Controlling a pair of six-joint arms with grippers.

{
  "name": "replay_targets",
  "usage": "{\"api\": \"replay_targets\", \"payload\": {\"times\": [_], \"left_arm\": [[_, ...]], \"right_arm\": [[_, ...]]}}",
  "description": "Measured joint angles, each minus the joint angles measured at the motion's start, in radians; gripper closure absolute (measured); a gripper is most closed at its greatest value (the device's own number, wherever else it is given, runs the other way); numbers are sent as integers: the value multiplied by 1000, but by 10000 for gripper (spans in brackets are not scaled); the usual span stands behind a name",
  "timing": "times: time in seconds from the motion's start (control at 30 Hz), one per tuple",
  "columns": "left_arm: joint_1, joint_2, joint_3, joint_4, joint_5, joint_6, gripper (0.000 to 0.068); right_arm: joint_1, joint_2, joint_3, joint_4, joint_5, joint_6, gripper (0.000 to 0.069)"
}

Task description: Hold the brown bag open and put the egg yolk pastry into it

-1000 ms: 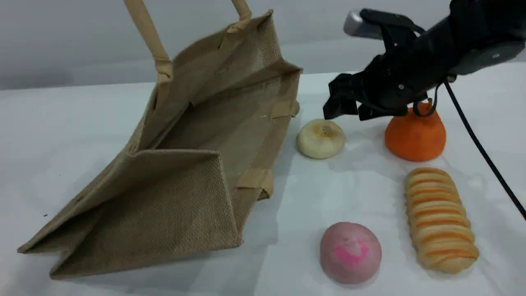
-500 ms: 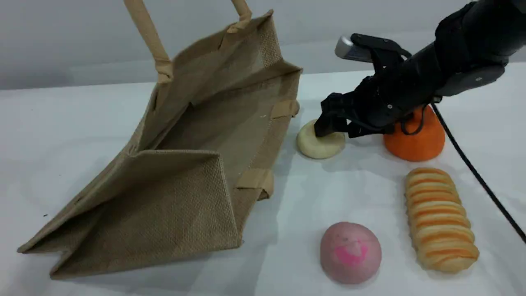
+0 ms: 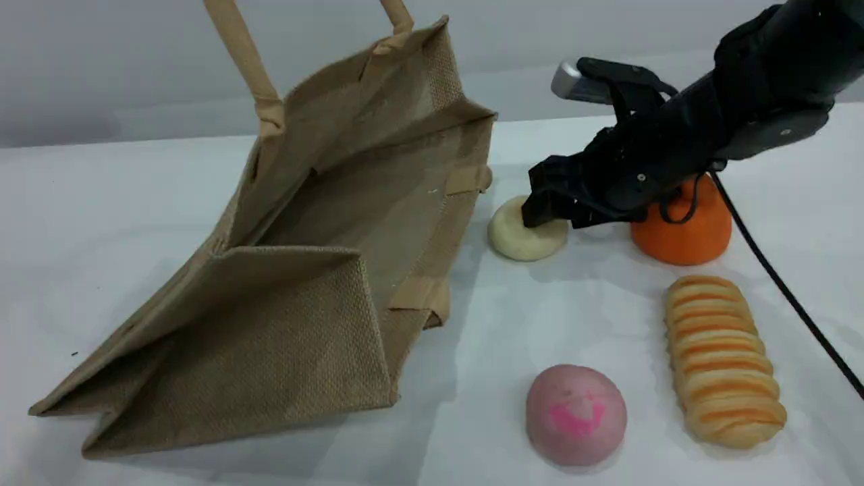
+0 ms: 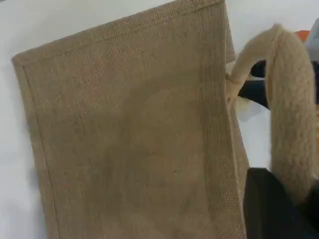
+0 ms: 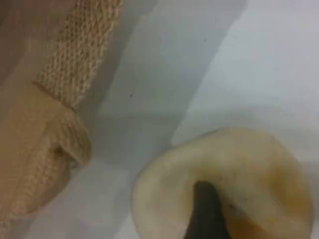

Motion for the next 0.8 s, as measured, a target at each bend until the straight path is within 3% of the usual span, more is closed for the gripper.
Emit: {"api": "replay_targets", "payload": {"times": [0.27, 0.37, 0.53, 0.8], "left_arm": [[0, 0, 0, 0, 0, 0, 593], [0, 0, 0, 0, 0, 0, 593], [0, 0, 0, 0, 0, 0, 593], [0, 0, 0, 4, 0, 28, 593]], "right_arm": [[0, 17, -1, 1, 12, 0, 282], [0, 17, -1, 0, 17, 0, 374], [0, 14, -1, -3, 30, -1, 619], [0, -130, 4, -5, -76, -1, 652]]}}
